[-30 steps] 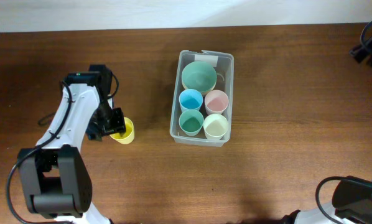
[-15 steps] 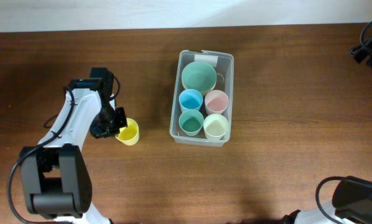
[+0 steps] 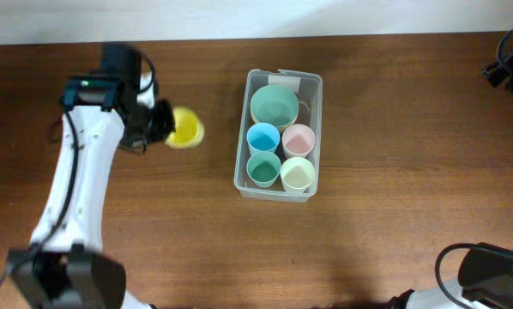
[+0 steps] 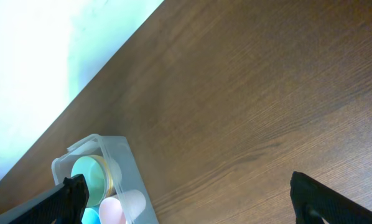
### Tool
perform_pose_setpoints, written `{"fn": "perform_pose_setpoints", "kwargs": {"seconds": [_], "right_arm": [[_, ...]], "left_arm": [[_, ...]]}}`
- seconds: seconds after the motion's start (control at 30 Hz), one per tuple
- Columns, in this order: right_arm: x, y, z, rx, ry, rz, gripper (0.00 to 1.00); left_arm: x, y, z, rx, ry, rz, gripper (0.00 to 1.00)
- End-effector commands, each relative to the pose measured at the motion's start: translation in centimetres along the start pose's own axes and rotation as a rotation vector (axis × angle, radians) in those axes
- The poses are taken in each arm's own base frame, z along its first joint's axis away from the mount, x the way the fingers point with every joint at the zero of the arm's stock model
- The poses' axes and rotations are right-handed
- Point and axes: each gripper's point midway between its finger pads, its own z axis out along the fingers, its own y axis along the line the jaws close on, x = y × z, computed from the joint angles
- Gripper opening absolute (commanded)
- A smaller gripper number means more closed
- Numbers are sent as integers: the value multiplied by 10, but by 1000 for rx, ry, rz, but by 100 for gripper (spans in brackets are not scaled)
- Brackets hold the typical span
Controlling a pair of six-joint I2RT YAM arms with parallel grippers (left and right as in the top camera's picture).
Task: Pack container
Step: 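Carry the yellow cup into the cream cup in the container and release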
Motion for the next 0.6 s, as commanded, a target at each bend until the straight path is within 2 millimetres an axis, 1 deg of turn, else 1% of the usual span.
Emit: {"fn": "perform_pose_setpoints", "kwargs": {"seconds": [0.0,0.07,0.2,0.27,0.3,0.33,0.37,0.47,0.5,0.57], "right_arm": [[-2,-3,1,9,-4,-1,99],[-2,-2,0,9,-5,-1,99],[-2,-3,1,9,-4,-1,99],[-2,-3,1,9,-5,-1,99],[-2,-3,1,9,-4,-1,99],[-2,-3,1,9,-4,-1,99],[-2,-3,1,9,-4,-1,99],[-2,-3,1,9,-5,-1,99],[-2,-3,1,9,-4,-1,99],[-2,-3,1,9,-4,-1,99]], "left_arm": [[0,-71,-53,120,-133,213,1],[8,-92,-50,111,-142,292,1],[27,-127,-38,97,-126,427,1],[33,-145,-30,94,-129,480,1],[39,-160,-22,100,-127,535,1],[42,-166,-17,97,-124,550,1],[48,-173,-8,91,-105,572,1],[56,-179,7,83,-64,594,1],[62,-184,19,83,-33,609,1],[70,-189,28,80,-5,628,1]]}}
